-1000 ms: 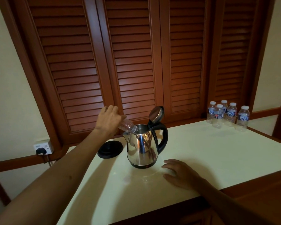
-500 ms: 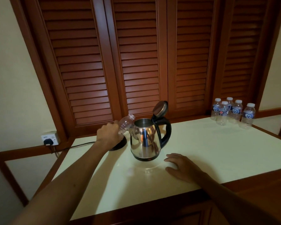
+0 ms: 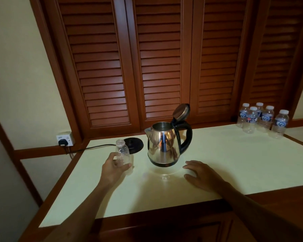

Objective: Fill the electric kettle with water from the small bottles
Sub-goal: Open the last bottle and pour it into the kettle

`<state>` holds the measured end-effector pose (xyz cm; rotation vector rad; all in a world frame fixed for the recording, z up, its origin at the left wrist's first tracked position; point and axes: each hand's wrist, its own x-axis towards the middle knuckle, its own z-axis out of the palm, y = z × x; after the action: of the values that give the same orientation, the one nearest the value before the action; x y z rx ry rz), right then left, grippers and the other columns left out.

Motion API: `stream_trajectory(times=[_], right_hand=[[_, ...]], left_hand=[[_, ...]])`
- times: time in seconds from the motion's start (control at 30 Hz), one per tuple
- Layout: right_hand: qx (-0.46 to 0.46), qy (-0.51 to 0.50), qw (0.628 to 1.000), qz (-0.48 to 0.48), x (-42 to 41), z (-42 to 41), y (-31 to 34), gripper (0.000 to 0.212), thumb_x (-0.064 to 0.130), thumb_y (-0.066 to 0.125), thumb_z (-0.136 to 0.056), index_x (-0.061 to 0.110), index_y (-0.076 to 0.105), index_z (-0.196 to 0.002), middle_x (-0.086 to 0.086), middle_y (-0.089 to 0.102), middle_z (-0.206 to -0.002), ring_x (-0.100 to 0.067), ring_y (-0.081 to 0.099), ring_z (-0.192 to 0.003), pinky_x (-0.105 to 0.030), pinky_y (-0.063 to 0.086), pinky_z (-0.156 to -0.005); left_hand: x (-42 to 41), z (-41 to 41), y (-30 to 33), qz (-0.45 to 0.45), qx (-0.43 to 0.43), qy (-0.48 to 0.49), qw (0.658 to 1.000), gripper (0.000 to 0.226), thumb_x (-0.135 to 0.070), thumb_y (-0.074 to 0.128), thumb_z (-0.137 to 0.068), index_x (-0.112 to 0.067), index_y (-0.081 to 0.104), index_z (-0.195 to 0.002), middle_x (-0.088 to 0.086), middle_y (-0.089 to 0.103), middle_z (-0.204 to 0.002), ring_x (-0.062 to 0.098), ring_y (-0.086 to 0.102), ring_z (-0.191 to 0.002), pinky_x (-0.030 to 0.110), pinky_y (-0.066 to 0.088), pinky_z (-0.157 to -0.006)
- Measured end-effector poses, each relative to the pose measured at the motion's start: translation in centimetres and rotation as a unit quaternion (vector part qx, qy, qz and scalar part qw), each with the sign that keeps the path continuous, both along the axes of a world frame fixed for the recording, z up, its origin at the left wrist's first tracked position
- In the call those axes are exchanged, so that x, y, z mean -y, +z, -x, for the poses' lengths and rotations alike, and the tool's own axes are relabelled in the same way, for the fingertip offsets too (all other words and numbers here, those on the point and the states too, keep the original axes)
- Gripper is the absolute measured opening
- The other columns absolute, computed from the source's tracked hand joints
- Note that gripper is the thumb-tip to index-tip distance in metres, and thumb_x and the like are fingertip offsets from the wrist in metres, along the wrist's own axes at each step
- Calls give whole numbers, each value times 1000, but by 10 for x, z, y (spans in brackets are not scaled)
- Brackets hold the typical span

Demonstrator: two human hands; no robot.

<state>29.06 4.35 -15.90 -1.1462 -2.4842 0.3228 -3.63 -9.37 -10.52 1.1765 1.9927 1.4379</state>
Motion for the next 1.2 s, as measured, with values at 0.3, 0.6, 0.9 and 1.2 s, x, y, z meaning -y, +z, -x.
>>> stream_trajectory(times=[0.3, 0.6, 0.9, 1.2], right_hand=[[37, -9, 999, -36, 3, 5, 4, 48, 52, 51, -89, 27, 57, -129, 7, 51, -139, -10, 42, -129, -28, 33, -108], [58, 149, 987, 3, 48, 125, 30, 46, 47, 53, -91, 33, 48, -135, 6, 49, -138, -14, 47, -124, -34, 41, -103], [20, 171, 984, 44, 40, 158, 52, 25, 34, 45, -96, 25, 62, -112, 1, 59, -110, -11, 54, -97, -32, 46, -85], [-151, 235, 960, 28, 60, 200, 149, 28, 20, 59, -94, 17, 63, -122, 4, 57, -115, -9, 55, -96, -20, 44, -83]], left_hand=[[22, -4, -25, -55, 124, -21, 991, 57, -17, 82, -79, -27, 55, -128, 7, 63, -121, 24, 65, -108, 42, 58, -89], [32, -7, -26, -95, 120, -30, 988, 59, -10, 81, -78, -21, 56, -130, 2, 67, -112, 13, 67, -102, 18, 56, -73], [31, -5, -26, -108, 127, -23, 986, 58, -3, 83, -74, -27, 57, -120, -4, 70, -100, -2, 67, -89, 13, 54, -73], [30, -2, -29, -135, 154, -45, 978, 58, 5, 81, -72, -43, 64, -100, -8, 75, -92, 6, 71, -86, 24, 58, -80]])
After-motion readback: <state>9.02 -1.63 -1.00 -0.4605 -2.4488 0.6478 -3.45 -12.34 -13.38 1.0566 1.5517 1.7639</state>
